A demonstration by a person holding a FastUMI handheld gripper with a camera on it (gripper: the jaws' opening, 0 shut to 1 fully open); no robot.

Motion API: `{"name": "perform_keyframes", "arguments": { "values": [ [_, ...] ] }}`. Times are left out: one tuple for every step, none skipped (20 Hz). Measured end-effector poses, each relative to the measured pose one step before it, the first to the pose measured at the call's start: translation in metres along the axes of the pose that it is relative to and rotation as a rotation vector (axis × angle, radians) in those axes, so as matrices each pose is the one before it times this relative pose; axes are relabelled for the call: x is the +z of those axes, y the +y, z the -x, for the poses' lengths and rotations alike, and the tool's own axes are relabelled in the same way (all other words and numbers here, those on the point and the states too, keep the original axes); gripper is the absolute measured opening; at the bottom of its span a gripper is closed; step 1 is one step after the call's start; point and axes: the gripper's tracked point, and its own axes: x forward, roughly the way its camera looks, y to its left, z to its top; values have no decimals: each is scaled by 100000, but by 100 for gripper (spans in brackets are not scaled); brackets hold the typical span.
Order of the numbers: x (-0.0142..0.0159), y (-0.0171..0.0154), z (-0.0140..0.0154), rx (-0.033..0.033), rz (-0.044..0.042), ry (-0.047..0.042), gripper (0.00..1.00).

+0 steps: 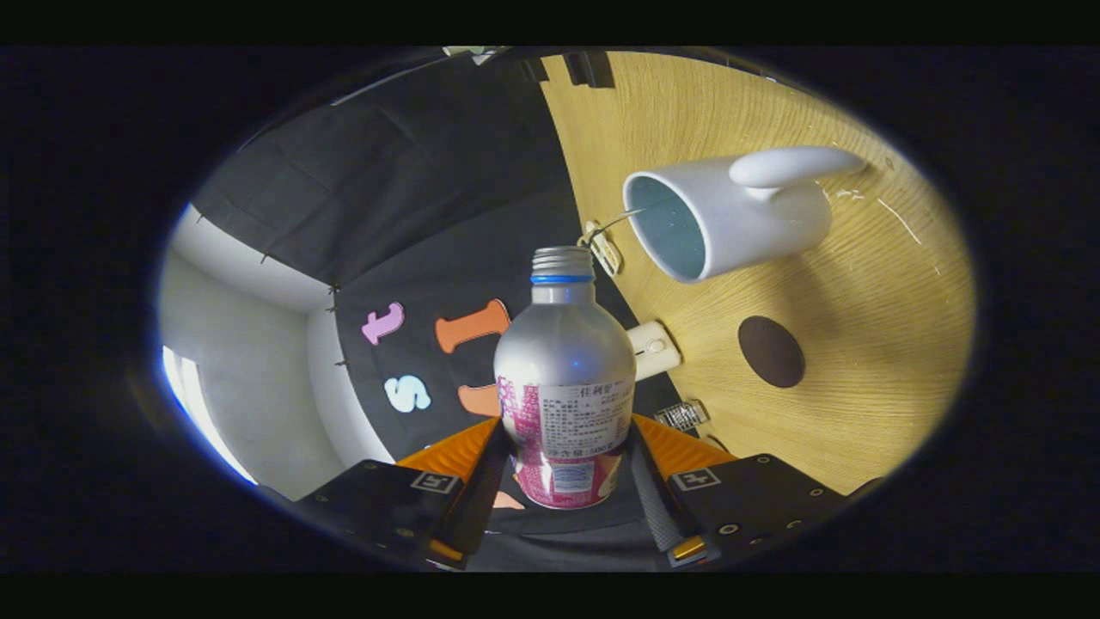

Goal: Take the bottle from table, then pour the juice into the cup, finally place the bottle on the coaster

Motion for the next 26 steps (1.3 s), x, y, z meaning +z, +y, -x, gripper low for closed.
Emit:
{"name": "perform_keyframes", "arguments": {
  "values": [
    [-134, 57, -64, -41, -376, 105, 74],
    [-14, 60, -32, 133, -431, 123, 74],
    [-80, 37, -1, 51, -70, 56, 74],
    [-12, -82, -18, -134, -45, -8, 74],
    [-62, 44, -39, -112, -491, -41, 74],
    [92, 30, 26, 48, -730, -153, 74],
    [-35, 170, 29, 211, -749, -171, 74],
    [72, 68, 7, 145, -715, -280, 74],
    [-58, 111, -28, 344, -677, -59, 74],
    [18, 58, -1, 149, -421, -99, 74],
    [4, -9, 10, -77, -26, 121, 74],
    [0, -20, 14, -172, -376, -44, 74],
    [-19, 92, -29, -81, -441, 99, 74],
    [-43, 27, 14, 68, -625, -118, 74],
    [-55, 98, -11, 150, -642, 72, 74],
    [-14, 32, 8, 49, -591, 9, 74],
    [-57, 27, 26, -100, -357, 50, 74],
    [17, -49, -11, -442, -387, 239, 74],
    [-72, 15, 26, -350, -253, 188, 74],
    [35, -1, -4, -211, -466, -200, 74],
    [-19, 67, -34, -106, -644, 113, 74],
    [33, 108, -25, 218, -839, -92, 74],
    [123, 173, 79, 223, -796, 1, 74],
    [96, 40, 91, 214, -447, -94, 74],
    [-21, -23, 73, -57, -162, 240, 74],
    [90, -30, -2, -185, -108, 49, 74]
  ]
}}
